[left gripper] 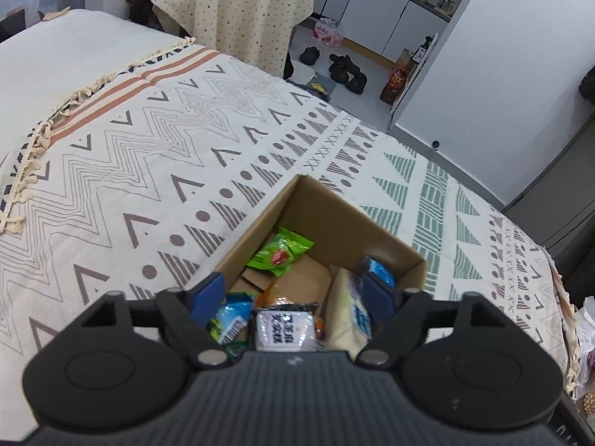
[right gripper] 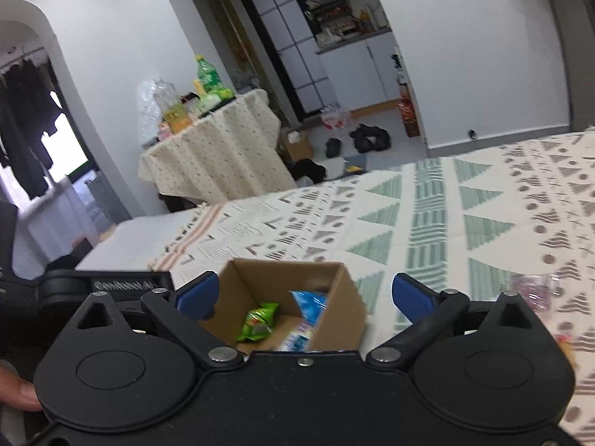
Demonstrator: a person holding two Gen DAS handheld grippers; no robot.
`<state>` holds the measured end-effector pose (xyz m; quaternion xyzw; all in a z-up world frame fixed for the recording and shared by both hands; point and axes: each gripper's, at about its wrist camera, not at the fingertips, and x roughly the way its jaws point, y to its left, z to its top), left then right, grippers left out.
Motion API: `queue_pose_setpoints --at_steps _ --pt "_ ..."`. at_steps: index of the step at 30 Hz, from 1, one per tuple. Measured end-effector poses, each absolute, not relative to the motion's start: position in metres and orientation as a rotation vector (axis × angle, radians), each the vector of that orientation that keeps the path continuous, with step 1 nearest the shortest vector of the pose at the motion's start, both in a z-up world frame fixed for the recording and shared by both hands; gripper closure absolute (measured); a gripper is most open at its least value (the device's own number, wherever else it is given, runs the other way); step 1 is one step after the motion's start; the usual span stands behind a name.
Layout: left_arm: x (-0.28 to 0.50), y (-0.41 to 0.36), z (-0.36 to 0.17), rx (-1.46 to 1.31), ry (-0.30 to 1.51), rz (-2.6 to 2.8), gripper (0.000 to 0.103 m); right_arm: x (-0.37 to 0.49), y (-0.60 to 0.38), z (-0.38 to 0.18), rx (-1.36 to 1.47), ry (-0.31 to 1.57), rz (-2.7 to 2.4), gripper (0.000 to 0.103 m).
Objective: Organize snacks
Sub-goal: 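Move both grippers back toward the remaining snacks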
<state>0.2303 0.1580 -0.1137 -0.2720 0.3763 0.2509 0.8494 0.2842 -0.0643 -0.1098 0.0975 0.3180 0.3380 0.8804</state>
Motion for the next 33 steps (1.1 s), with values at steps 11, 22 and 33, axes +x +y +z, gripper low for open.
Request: queue_pose_setpoints --at_steps 11,22,33 --pt "0.225 0.110 -0.095 -0.491 0.787 0.488 0.019 0.270 -0.112 -0.093 0.165 0.622 0.590 0.000" --pt "0.216 0.073 -0.084 -0.457 0.801 0.434 0.014 0.265 -0.157 -0.083 0.092 0.511 0.427 0.000" --pt "0.212 0.038 -0.088 -0.482 0.815 0.379 0.000 0.256 -0.214 -0.089 0.151 0.578 0.347 0.000"
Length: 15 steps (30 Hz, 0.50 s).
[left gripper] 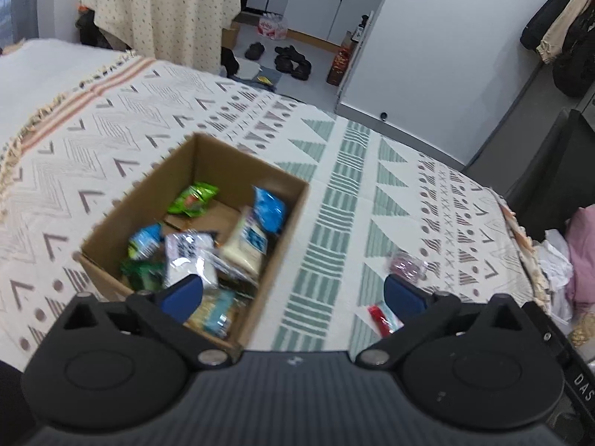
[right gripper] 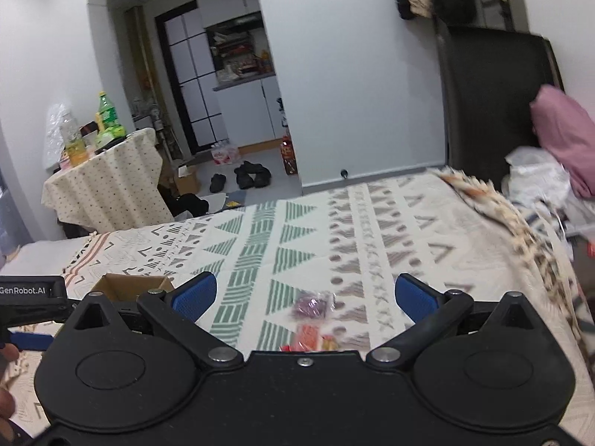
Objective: Organize snacks
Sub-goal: 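Move both grippers back toward the remaining snacks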
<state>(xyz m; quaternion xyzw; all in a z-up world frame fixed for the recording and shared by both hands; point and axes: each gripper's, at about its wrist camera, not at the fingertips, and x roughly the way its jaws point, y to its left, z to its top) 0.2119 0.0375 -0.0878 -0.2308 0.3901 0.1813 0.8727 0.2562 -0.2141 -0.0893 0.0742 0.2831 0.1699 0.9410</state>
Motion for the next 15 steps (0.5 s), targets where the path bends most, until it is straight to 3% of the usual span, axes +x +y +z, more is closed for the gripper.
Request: queue_pose_setpoints --at_steps 15 --pt "0.216 -0.002 -0.097 -0.461 0.870 0.319 0.000 0.244 -0.256 -0.095 0.170 0.666 0.285 0.000"
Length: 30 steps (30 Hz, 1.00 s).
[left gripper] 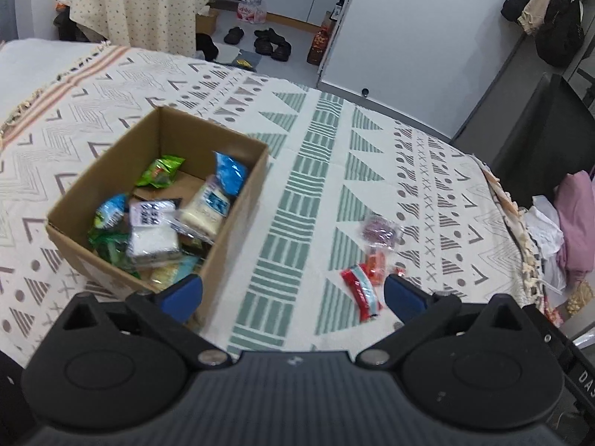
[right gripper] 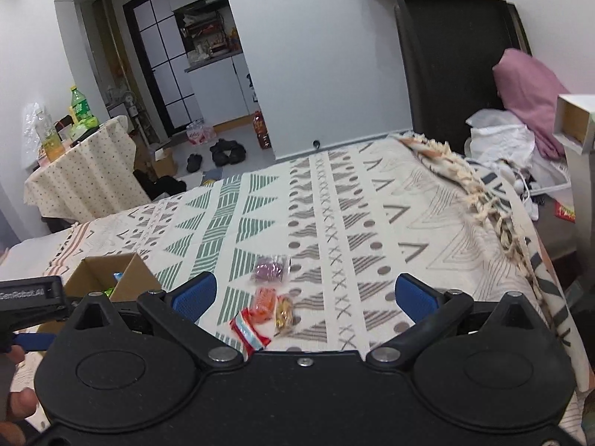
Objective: Organize snacks
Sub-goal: 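Move both grippers back toward the remaining snacks, then grasp red stick pack with left gripper while right gripper grasps nut candy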
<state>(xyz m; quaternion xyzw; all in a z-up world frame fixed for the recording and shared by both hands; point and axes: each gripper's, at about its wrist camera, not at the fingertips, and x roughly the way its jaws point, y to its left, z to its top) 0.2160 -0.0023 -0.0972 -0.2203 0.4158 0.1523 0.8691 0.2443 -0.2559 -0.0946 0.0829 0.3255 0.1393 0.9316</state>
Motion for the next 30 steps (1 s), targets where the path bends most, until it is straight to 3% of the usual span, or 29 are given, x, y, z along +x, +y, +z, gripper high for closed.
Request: queue_pose_setpoints --at_steps 7,11,17,20,25,30 --pt "0.228 -0.016 -0.104 -0.499 0.884 0.327 0.000 0.259 -0.274 -0.107 0.270 0.738 0.248 0.002" --pt "0.239 -0.026 -0.110 -0.504 0.887 0.305 0.000 0.270 -0.278 -0.118 0.322 0.786 0.288 0.017" --pt "0.257 -0.029 -0.130 -0.568 0.908 0.274 0.003 0.288 -0.267 -0.132 0.348 0.845 0.321 0.024" --pt "0.266 -0.027 -0.143 -0.607 0.921 0.273 0.010 0.299 -0.262 -0.141 0.369 0.886 0.326 0.027" --pt "0.279 -0.022 -0.166 -0.693 0.961 0.262 0.038 0.312 -0.254 -0.155 0.370 0.937 0.316 0.034" --pt "0.296 -0.021 -0.186 -0.744 0.996 0.258 0.044 0.328 -0.247 -0.166 0.347 0.968 0.317 0.035"
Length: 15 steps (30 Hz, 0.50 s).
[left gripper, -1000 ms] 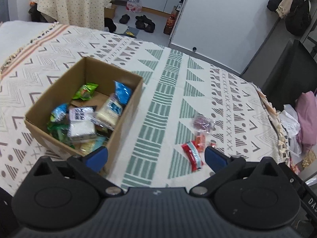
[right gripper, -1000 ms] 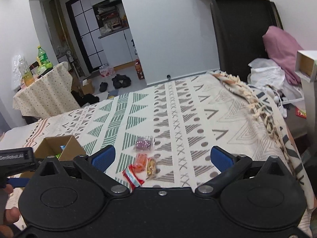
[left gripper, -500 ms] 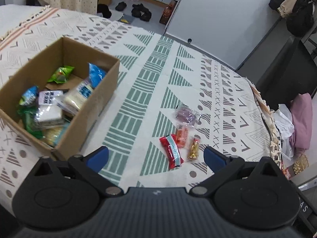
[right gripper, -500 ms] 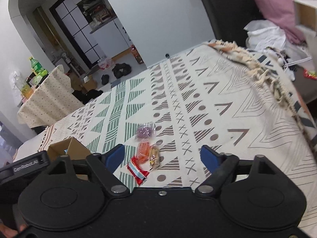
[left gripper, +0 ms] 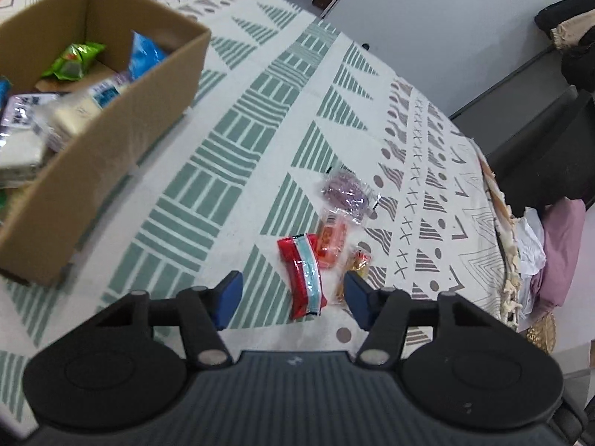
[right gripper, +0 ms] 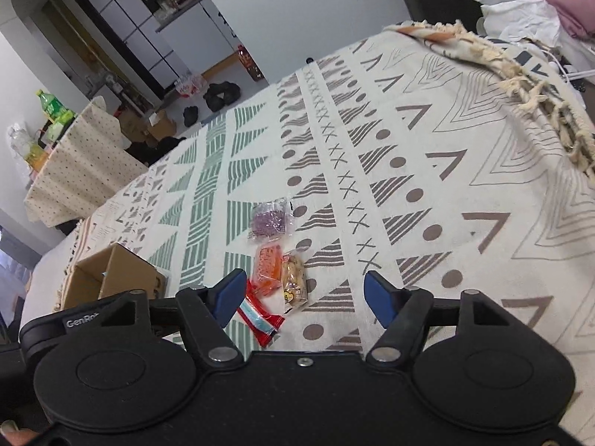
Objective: Organize snacks
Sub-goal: 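Grasp red stick pack with left gripper while right gripper grasps nut candy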
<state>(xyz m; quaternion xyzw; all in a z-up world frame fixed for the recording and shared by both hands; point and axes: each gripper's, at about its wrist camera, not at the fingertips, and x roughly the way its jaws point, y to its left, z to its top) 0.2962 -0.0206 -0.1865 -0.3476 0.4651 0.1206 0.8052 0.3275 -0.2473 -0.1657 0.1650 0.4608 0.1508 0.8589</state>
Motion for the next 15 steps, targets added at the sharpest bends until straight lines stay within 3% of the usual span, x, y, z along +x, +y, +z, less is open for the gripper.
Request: queue_pose_setpoints --at_steps 7,15 --pt "0.326 -0.024 -0.207 -0.771 1.054 0.240 0.066 0.349 -0.239 -0.183 0.348 1.021 0.316 0.038" --pt "0.346 -0.030 -0.232 -0.800 1.099 0.254 0.071 0.370 -0.245 -0.202 0.413 1.061 0.277 0.039"
